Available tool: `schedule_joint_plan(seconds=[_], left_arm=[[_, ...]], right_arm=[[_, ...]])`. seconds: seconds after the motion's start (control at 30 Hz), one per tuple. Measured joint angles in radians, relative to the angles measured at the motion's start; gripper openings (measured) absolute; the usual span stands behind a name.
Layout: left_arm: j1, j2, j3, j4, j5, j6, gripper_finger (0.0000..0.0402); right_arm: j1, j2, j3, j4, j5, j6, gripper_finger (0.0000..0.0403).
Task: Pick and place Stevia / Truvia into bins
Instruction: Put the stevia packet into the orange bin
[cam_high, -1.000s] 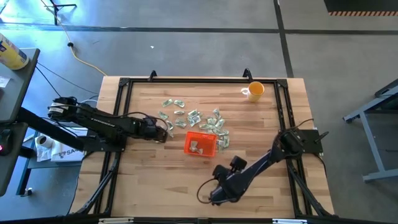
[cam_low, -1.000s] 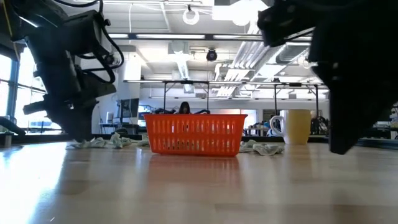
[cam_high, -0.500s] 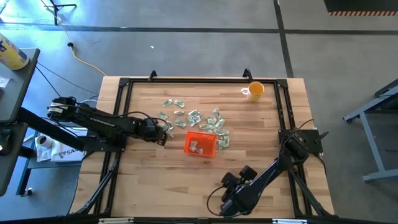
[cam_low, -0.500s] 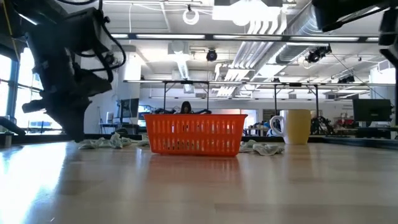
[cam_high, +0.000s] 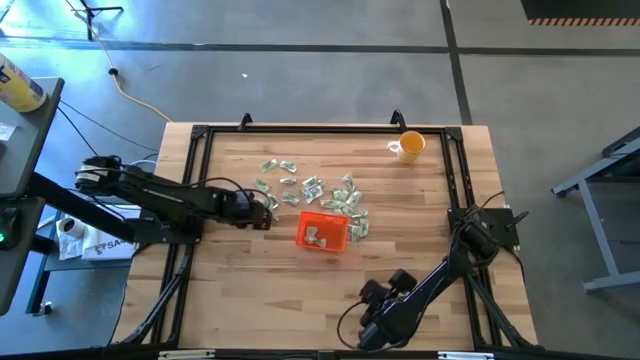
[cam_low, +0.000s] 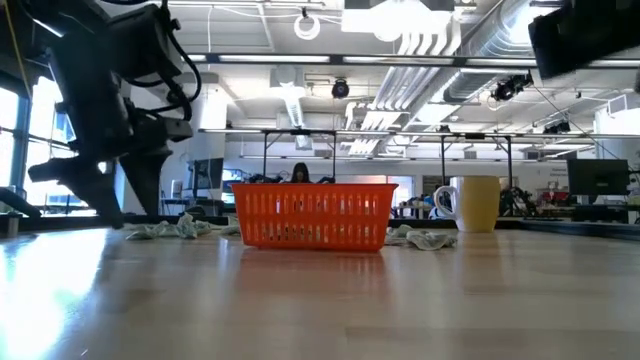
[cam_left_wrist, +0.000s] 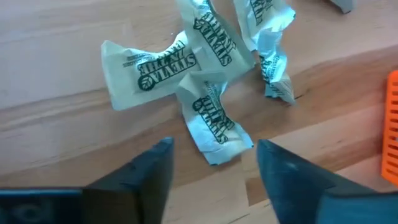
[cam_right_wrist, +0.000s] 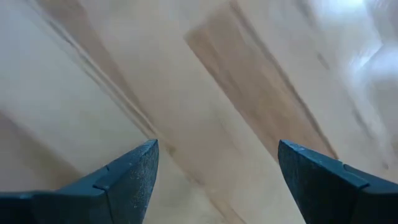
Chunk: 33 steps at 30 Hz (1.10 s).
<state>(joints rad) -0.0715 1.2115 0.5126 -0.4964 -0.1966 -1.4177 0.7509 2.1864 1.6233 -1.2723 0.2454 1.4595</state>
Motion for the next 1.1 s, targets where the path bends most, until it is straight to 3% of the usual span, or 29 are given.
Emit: schedule_joint_plan(seconds=[0.13,0.27,0.43,0.63,0.8,0.9,0.97,1.1], left_arm=[[0.000,0.039,0.001,0.059,-0.028,0.033,0.0305],[0.000,0.104,0.004,0.074,-0.031,0.047,0.0277],[-0.001,0.153,0.005,0.051,-0.047,0.066,0.0177],[0.001,0.109,0.047,0.012,-0.103,0.133,0.0026],[0.000,0.001,0.159,0.003,-0.155,0.217,0.0046],[0.000,-0.026,0.246,0.043,-0.157,0.358,0.0040],[0.008,-0.019,0.279,0.083,-0.104,0.471,0.0023],[0.034,0.069,0.291,0.329,0.163,0.641,0.0023]], right_arm=[[0.000,-0.008,-0.052,0.048,-0.016,0.012,0.0319],[0.000,-0.008,-0.053,0.054,0.001,0.005,0.0319],[-0.003,-0.006,-0.051,0.054,0.010,0.000,0.0319],[-0.002,-0.015,-0.054,0.054,0.031,0.006,0.0319],[-0.021,-0.082,-0.057,0.013,0.164,-0.004,0.0319],[-0.047,-0.131,-0.058,-0.039,0.221,-0.039,0.0319],[-0.057,-0.160,-0.075,-0.046,0.244,-0.060,0.0319],[-0.081,-0.248,-0.162,-0.040,0.251,-0.071,0.0319]])
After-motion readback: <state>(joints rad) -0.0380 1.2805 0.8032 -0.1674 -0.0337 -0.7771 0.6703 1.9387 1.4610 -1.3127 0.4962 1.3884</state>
